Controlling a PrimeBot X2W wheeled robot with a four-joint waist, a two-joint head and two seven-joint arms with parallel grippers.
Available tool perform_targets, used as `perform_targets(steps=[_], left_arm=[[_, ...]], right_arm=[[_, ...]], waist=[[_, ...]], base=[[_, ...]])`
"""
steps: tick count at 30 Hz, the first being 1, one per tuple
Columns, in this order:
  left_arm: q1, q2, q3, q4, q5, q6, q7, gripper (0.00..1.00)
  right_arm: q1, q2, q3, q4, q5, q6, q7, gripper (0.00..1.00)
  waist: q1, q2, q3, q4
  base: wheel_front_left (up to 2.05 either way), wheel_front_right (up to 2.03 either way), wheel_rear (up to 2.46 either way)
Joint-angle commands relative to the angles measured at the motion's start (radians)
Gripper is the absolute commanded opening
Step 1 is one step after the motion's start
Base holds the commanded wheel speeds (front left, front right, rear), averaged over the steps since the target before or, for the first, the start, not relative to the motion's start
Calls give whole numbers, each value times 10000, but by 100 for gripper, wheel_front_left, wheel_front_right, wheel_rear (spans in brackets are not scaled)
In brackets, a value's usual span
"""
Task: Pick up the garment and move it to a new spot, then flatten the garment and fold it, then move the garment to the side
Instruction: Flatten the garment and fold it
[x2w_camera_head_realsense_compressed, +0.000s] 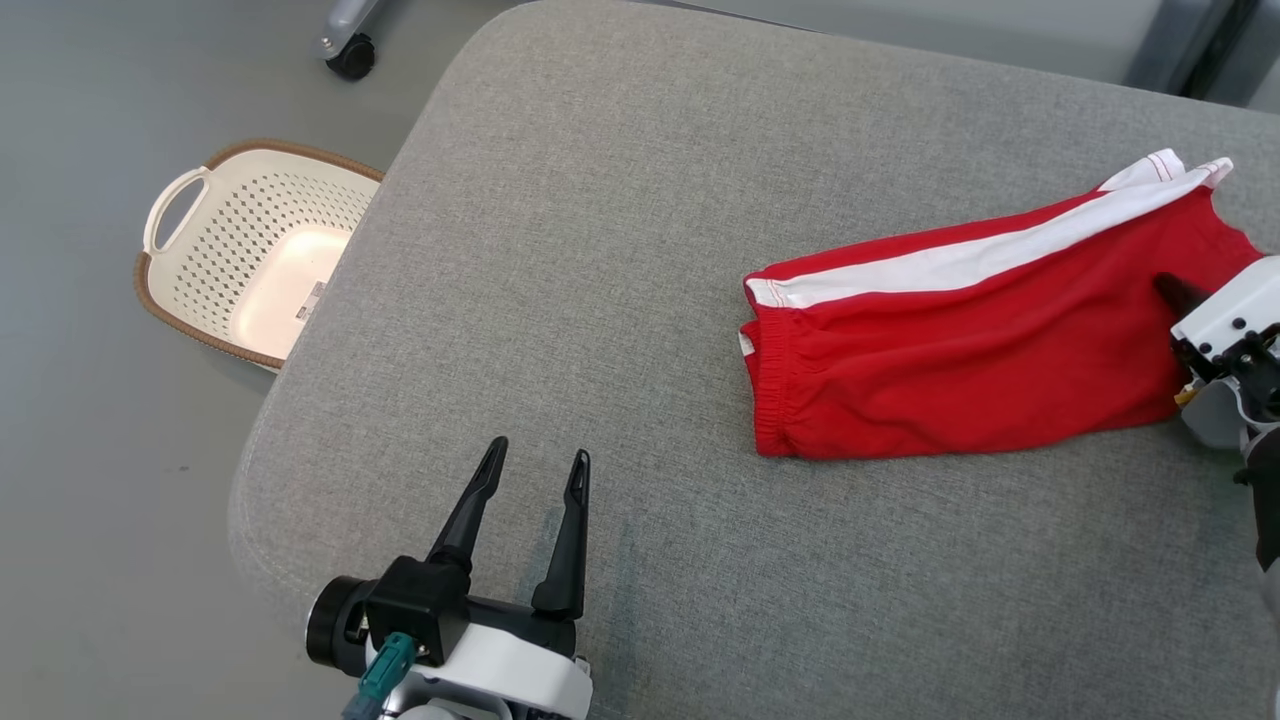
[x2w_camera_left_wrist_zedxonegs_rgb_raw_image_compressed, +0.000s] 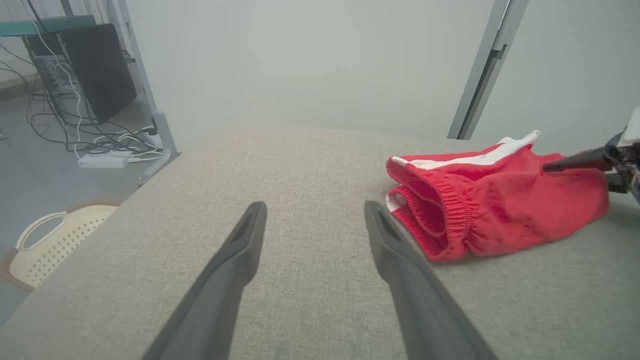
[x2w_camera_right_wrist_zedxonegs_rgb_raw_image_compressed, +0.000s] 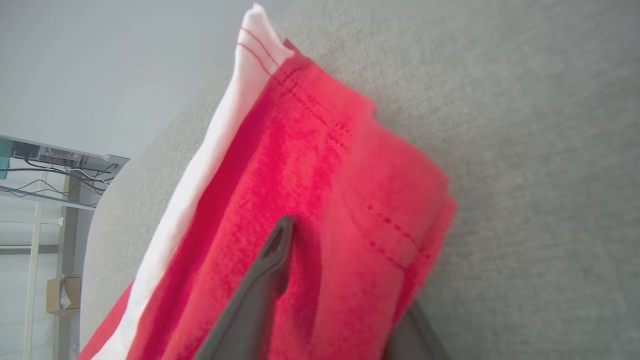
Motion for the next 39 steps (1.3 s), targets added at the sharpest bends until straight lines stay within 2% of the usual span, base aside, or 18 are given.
perform_targets(steps=[1,13,23,31,39], left_arm=[[-150,33,-3,25,-28,24,-31,100],[-86,35,105,85,16,68,-31,100],[190,35,341,112,238,-42,-31,100],[413,36,409,169,332,-95,-31,100],[656,36,563,240,456,-125,-31,100]], right_arm=[[226,153,-55,191,-154,-7,5,0],[10,269,-256,126,-276,-5,-786,0],[590,263,-387,111,-8,-5,-1371,0],[1449,-209,-787,115,-40,-5,-1988,0],[2490,-667,-1721,110,-303,-5,-2359,0]], waist=[[0,0,-19,9],[0,0,-283,-162],[0,0,-831,-710],[0,0,-1321,-1102],[0,0,-1856,-1418]], base=[[0,0,0],[0,0,0],[0,0,0],[0,0,0],[0,0,0]])
